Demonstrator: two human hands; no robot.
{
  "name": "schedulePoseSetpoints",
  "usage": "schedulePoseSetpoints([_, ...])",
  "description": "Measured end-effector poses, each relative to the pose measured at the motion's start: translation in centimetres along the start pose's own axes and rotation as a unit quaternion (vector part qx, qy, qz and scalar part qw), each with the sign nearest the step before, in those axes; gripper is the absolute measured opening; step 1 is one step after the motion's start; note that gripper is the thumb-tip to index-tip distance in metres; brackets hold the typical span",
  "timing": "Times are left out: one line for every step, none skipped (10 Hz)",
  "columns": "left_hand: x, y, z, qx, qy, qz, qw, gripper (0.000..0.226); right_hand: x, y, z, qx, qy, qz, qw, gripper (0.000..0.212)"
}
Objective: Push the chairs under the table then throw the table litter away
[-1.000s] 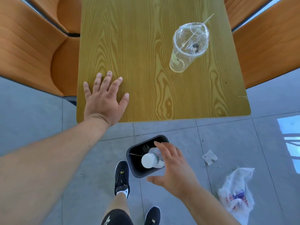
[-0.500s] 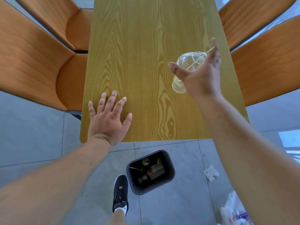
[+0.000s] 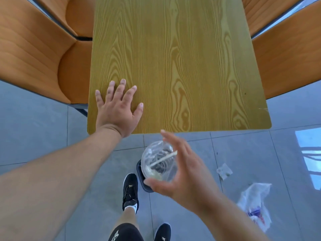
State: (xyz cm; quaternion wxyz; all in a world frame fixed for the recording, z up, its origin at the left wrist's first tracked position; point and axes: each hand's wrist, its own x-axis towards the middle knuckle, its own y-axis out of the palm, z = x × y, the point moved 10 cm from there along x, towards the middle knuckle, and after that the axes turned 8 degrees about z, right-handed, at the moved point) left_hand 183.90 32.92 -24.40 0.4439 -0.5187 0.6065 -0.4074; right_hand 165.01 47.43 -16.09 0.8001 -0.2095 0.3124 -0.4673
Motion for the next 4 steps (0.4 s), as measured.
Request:
schedulePoseSetpoints([0.1,0.0,0.1,0.006,-0.001,0.004,1.000,0.063,-1.1,4.1,-4.1,-0.033,0.051,0.048,0.997,0.117])
schedulePoseSetpoints([0.0,0.3,0.1,0.014,0.001,0.007,1.000,0.063,-1.4,7.3,-8.5,-0.073,0.119,0.118,0.983,0.122])
schedulePoseSetpoints([0.2,-0.1,-0.1,0.015,0.002,0.005,1.000,0.064,-1.0,6.4,-8.3,-0.099,0.100,0.078,0.987,0.090])
schedulePoseSetpoints([0.0,-0.1,-0.1,0.020,0.006,0.003,1.000,0.064,0.7,1.1,-4.8,-0.101,-0.004,-0.076,0.992,0.043])
